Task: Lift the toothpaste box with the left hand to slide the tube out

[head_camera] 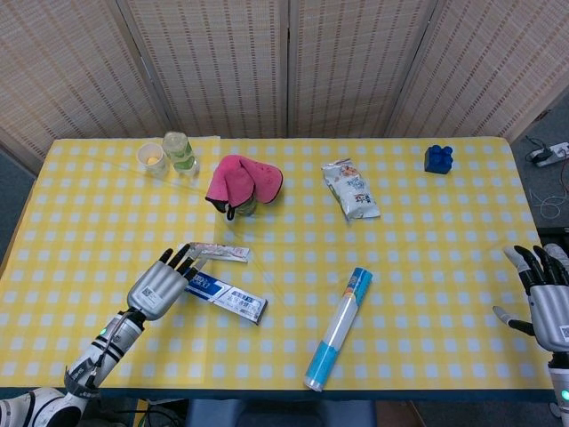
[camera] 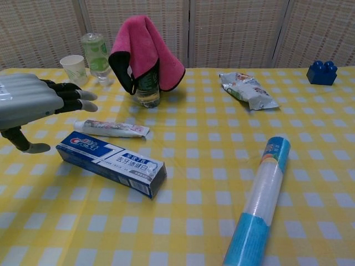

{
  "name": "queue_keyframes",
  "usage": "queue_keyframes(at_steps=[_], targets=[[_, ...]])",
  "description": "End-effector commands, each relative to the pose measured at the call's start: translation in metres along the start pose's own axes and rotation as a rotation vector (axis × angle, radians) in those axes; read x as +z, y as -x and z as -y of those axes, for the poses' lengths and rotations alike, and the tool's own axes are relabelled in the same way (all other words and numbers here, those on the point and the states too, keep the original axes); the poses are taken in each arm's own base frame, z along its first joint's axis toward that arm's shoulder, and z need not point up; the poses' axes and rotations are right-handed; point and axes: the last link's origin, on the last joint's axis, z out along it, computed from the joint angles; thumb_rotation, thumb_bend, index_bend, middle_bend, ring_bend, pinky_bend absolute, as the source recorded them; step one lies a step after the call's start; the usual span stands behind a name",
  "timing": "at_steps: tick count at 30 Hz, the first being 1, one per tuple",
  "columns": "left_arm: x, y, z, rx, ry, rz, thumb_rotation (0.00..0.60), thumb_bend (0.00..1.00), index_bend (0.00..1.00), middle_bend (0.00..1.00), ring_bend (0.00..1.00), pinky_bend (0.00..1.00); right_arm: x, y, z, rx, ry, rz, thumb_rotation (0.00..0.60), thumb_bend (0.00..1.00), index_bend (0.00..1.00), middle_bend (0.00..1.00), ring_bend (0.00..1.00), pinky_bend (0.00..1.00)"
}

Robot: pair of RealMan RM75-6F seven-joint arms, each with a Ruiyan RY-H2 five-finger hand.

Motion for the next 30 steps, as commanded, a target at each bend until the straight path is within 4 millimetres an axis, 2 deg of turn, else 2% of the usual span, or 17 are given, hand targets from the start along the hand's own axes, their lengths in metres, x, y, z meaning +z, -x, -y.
queue_keyframes(at_steps=[1, 5, 11, 14, 24, 30], targets=[[-0.014, -0.001, 0.015, -0.062, -0.091, -0.014, 0.600, 0.28, 0.00, 0.00, 0.02, 0.17, 0.000, 0.000, 0.000, -0.003, 0.000, 0.002, 0.600, 0.04, 0.13, 0.13, 0.04, 0.10], [-0.031, 0.005, 0.037, -0.125, -0.199, -0.019, 0.600, 0.28, 0.00, 0.00, 0.03, 0.17, 0.001, -0.001, -0.001, -0.007, -0.005, 0.004, 0.600, 0.04, 0.13, 0.13, 0.04, 0.10], [-0.061, 0.025, 0.071, -0.224, -0.368, -0.016, 0.600, 0.28, 0.00, 0.00, 0.03, 0.15, 0.007, 0.002, -0.001, -0.011, -0.030, 0.037, 0.600, 0.07, 0.13, 0.13, 0.04, 0.10], [-0.077, 0.033, 0.079, -0.252, -0.422, -0.025, 0.600, 0.28, 0.00, 0.00, 0.03, 0.15, 0.010, 0.002, 0.002, 0.003, -0.055, 0.053, 0.600, 0.09, 0.13, 0.13, 0.04, 0.10], [-0.136, 0.052, 0.077, -0.337, -0.526, -0.131, 0.600, 0.28, 0.00, 0.00, 0.04, 0.15, 0.016, -0.003, 0.014, 0.103, -0.166, 0.055, 0.600, 0.10, 0.17, 0.17, 0.08, 0.11], [-0.153, 0.055, 0.069, -0.351, -0.544, -0.169, 0.600, 0.28, 0.00, 0.00, 0.05, 0.14, 0.014, -0.007, 0.019, 0.113, -0.197, 0.057, 0.600, 0.10, 0.18, 0.18, 0.08, 0.12]])
